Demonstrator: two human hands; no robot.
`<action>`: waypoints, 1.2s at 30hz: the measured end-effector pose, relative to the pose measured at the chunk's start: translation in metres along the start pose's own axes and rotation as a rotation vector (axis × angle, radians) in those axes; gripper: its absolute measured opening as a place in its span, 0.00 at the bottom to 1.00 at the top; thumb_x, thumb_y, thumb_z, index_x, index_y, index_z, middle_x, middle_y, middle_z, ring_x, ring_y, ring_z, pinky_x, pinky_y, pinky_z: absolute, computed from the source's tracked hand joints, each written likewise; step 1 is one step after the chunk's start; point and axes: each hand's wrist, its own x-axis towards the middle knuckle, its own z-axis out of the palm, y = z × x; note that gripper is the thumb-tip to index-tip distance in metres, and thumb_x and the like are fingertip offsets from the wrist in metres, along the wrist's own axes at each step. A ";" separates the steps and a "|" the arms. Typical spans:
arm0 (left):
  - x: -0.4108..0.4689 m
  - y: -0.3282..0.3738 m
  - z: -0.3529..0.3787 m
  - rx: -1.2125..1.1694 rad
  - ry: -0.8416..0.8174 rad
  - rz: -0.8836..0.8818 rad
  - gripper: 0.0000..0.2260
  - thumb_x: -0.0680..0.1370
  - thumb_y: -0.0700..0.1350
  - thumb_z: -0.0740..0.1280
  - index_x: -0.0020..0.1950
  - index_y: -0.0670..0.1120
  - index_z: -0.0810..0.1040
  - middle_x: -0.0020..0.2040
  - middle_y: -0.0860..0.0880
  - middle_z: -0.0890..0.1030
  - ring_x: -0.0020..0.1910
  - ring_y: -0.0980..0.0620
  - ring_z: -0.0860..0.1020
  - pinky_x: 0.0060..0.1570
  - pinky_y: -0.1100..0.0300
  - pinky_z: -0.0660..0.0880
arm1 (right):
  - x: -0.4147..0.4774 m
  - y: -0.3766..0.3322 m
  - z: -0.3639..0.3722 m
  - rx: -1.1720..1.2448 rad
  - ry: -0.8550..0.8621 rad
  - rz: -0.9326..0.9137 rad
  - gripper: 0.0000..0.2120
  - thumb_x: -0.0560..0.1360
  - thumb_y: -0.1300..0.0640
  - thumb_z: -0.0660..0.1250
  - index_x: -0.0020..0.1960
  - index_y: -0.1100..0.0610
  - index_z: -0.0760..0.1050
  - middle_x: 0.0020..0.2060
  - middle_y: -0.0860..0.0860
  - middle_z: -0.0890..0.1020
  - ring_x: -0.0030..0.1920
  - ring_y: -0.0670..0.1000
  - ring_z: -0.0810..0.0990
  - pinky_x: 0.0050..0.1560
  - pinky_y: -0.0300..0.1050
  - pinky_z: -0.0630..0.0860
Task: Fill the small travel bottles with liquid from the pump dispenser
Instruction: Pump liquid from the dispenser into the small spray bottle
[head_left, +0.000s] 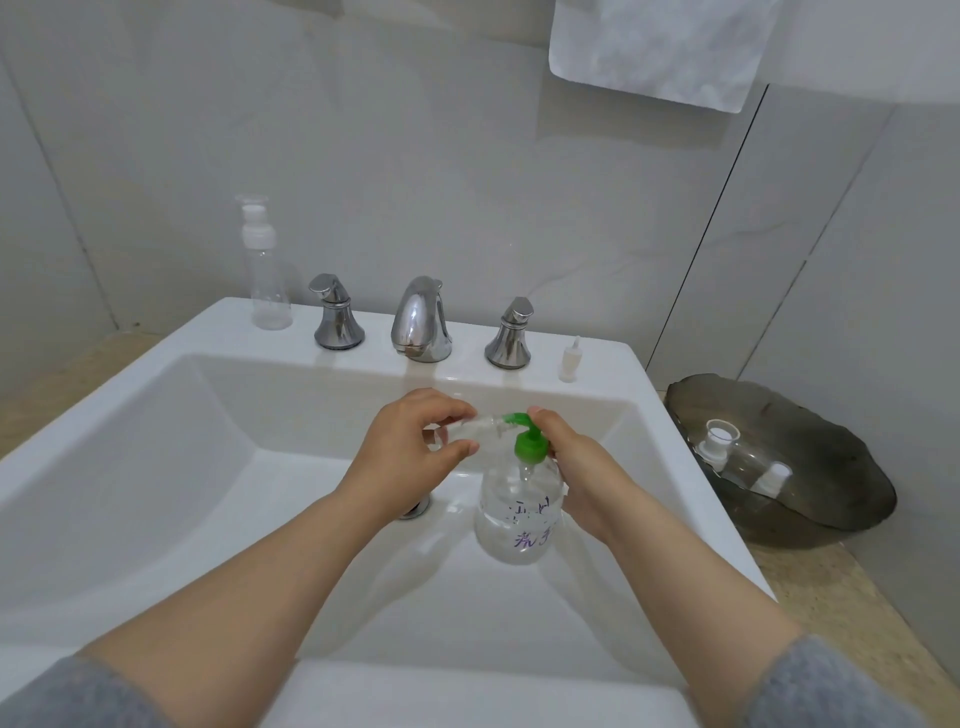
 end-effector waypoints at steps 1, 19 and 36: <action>0.000 0.000 0.000 0.004 -0.006 -0.002 0.12 0.69 0.39 0.75 0.51 0.49 0.83 0.46 0.53 0.79 0.44 0.54 0.78 0.52 0.52 0.77 | 0.000 0.000 -0.001 0.000 -0.001 -0.007 0.38 0.54 0.30 0.68 0.57 0.52 0.79 0.59 0.51 0.80 0.63 0.55 0.75 0.70 0.56 0.66; 0.001 0.002 -0.001 -0.012 0.024 0.028 0.12 0.69 0.39 0.75 0.50 0.49 0.83 0.44 0.54 0.79 0.42 0.55 0.78 0.50 0.55 0.78 | -0.004 -0.001 -0.003 -0.040 0.010 0.020 0.39 0.55 0.26 0.65 0.59 0.48 0.77 0.59 0.48 0.79 0.64 0.53 0.74 0.70 0.55 0.66; 0.001 0.001 0.001 -0.028 0.014 0.027 0.12 0.69 0.40 0.75 0.50 0.51 0.83 0.44 0.54 0.78 0.43 0.55 0.78 0.51 0.53 0.78 | -0.015 -0.005 -0.005 -0.010 0.012 0.052 0.24 0.71 0.31 0.64 0.58 0.47 0.74 0.64 0.47 0.75 0.68 0.51 0.69 0.73 0.55 0.61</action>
